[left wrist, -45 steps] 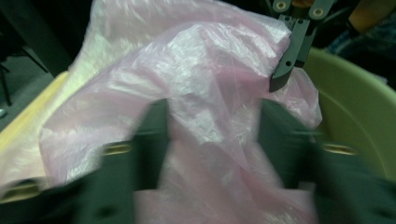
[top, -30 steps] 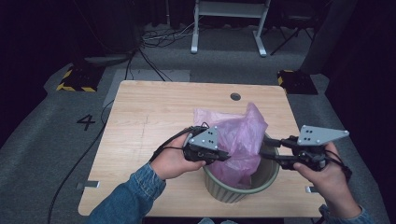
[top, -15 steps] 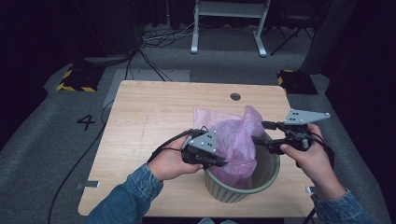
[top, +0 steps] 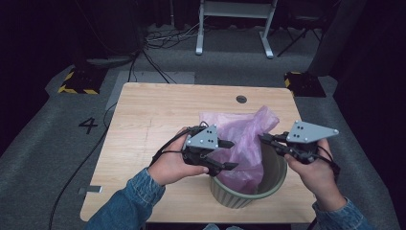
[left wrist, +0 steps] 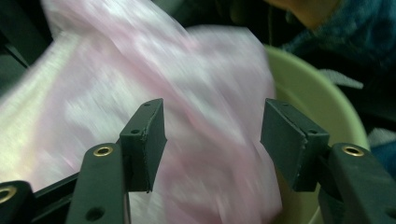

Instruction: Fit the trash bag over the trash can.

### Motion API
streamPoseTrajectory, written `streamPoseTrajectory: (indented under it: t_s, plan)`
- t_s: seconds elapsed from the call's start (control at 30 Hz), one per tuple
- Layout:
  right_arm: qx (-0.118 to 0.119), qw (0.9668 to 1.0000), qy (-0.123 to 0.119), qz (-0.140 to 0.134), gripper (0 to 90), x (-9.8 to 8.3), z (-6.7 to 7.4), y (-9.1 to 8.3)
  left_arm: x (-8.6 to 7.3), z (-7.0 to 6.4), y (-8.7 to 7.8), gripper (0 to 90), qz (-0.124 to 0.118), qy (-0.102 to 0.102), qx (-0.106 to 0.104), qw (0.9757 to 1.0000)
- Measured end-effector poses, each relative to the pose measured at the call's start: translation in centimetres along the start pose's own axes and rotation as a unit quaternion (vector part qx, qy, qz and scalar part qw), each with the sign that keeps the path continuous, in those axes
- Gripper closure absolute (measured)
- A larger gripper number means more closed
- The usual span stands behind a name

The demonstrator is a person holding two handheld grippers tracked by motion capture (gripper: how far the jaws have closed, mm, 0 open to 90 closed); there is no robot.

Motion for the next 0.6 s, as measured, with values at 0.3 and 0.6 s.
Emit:
streamPoseTrajectory:
  t_s: [0.3,0.6]
  plan:
    - [0.029,0.9979,-0.057,0.004,90.0,0.7,4.0,0.5,1.3,-0.3,1.3,35.5,0.001,-0.006,0.010,0.9999]
    - [0.041,0.9987,-0.028,-0.009,70.8,0.2,3.9,-0.3,-0.8,0.0,2.0,82.2,0.062,0.025,0.033,0.9972]
Point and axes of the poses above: each handheld gripper's, and its own axes: y roughly forward along the jaws, x roughly out of its top, z roughly to its left, the point moved 6 cm from there along y, roughly forward along the jaws, and after that the axes turned 2 degrees about x, right-handed, at the moved point
